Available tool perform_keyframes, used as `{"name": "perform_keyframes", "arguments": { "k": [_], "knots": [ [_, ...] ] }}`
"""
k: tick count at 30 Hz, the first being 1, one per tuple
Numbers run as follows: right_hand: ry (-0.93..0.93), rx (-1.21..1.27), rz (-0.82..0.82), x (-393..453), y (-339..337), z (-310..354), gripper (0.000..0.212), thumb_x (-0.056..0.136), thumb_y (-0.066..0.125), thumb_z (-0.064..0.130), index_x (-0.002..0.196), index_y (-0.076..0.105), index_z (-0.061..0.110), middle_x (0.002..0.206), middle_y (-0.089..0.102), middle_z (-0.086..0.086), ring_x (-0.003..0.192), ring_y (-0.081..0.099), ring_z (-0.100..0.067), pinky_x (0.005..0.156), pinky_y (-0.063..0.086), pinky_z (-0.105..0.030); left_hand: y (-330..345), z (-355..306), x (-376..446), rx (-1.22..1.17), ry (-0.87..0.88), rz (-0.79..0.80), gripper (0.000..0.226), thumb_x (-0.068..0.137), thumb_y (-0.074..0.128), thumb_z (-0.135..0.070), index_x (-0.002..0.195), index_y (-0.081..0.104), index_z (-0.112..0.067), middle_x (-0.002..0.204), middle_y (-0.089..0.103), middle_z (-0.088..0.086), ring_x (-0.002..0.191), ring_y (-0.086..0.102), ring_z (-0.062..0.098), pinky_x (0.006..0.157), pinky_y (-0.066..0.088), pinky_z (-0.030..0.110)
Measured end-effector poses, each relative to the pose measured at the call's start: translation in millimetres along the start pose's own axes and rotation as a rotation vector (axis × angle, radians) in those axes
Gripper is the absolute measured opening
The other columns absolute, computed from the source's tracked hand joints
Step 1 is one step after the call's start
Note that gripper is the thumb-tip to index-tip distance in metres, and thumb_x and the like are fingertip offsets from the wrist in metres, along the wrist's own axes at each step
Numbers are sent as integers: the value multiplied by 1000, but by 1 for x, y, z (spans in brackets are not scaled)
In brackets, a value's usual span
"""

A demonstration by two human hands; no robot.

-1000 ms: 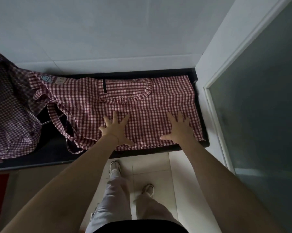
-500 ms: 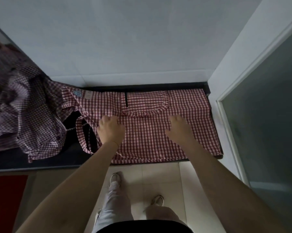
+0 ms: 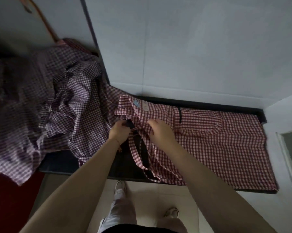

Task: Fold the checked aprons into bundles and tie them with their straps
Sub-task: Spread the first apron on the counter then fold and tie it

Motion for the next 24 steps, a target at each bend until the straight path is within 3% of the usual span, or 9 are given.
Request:
{"name": "perform_keyframes", "arguments": {
  "k": [2,4,7,10,15,17,19,22,24],
  "knots": [
    [-33,-45,132,22,15,35,47,97,52,15,143,45,21,115,65,-8,100,63,-27,77,49,-35,5,-9,9,-215,-48,222,24,93,52,-8,113,67,-5,90,73,13,87,71,32,82,58,39],
    [23,-185,234,36,27,45,49,98,51,19,146,38,24,112,66,-7,97,65,-27,73,46,-35,3,-19,10,-348,-112,366,26,100,45,-11,111,64,3,72,73,12,64,70,25,66,54,32],
    [149,-217,230,50,19,44,26,99,50,19,124,57,17,107,67,-4,94,65,-24,77,50,-35,-24,-31,20,-244,-40,238,21,99,48,-15,109,65,-6,71,70,7,57,66,20,58,49,26],
    [245,-99,161,51,-5,34,5,94,56,20,97,59,18,86,63,0,77,61,-19,69,53,-33,-59,-38,38,38,128,-105,22,92,55,-19,114,60,-16,93,67,4,79,65,24,69,51,31],
    [322,-84,53,53,-30,15,16,95,56,32,86,52,18,76,56,5,66,53,-13,57,47,-29,-47,-43,55,446,96,-25,62,86,67,-41,137,41,-16,135,44,14,113,53,33,79,48,41],
    [325,-99,27,59,-23,21,30,93,59,47,93,50,18,81,51,7,66,48,-9,55,41,-24,-41,-40,59,594,58,-2,58,88,64,-46,135,49,-15,144,36,15,127,42,34,92,47,44],
    [334,-84,10,62,-8,30,49,85,66,56,109,46,17,97,47,4,80,48,-10,64,46,-25,-36,-42,58,642,98,-35,45,92,59,-43,127,61,-15,145,37,15,133,35,34,101,43,45],
    [384,-127,-48,66,1,23,43,86,71,35,116,49,14,111,49,-3,97,54,-17,76,50,-31,-44,-58,53,423,312,-148,18,86,66,-38,87,72,-21,112,58,5,115,50,30,97,45,43],
    [398,-80,-75,72,-10,7,21,90,67,24,104,60,10,103,57,-6,91,58,-21,73,49,-33,-59,-68,47,94,361,-177,24,80,70,-32,61,58,-25,76,59,-5,83,57,19,79,47,34]
  ]
}}
Point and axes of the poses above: each hand's wrist, its own x-axis towards the middle knuckle, its own y-axis out of the palm, z = x × y, the point moved 5 cm from there along x, towards the middle knuckle
